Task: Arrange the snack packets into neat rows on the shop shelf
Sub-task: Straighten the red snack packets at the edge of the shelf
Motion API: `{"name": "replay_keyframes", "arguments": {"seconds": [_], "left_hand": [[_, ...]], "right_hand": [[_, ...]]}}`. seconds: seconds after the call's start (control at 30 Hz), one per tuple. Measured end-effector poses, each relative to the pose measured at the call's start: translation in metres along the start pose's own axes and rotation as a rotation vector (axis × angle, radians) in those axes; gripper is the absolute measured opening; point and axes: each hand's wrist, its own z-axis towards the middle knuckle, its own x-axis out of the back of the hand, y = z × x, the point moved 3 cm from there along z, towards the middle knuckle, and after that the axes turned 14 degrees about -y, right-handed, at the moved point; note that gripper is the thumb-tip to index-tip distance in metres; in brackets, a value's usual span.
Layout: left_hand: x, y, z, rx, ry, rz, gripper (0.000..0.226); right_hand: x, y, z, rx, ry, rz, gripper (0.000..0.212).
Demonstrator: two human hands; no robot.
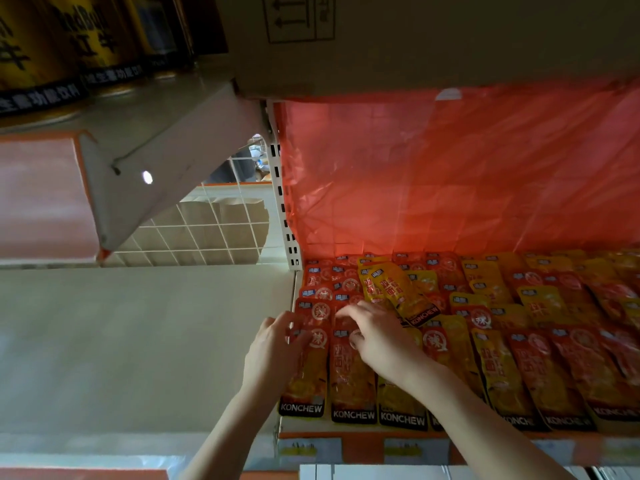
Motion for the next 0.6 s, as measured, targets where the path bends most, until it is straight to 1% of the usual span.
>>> {"name": "replay_keyframes", "arguments": {"seconds": [0.17,0.3,0.43,0.6], "left_hand": [[0.001,0.001,0.003,-0.027,0.028,-0.087,0.009],[0.009,0.009,0.012,-0.09,0.093,-0.165,0.011],[0.013,0.017,0.023,-0.117,0.091,-0.201,0.013],[0.008,0.014,0.025,-0.125,0.066,-0.206,0.007]], "right_hand": [[0.004,-0.002,0.004,0.0,0.051,0.105,0.035],[0.014,-0.003,0.003,0.0,0.068,0.253,0.024],[0.025,-0.008,-0.001,0.026,0.082,0.407,0.026],[0.024,-0.021,-0.001,0.048,0.112,0.543,0.022]]}}
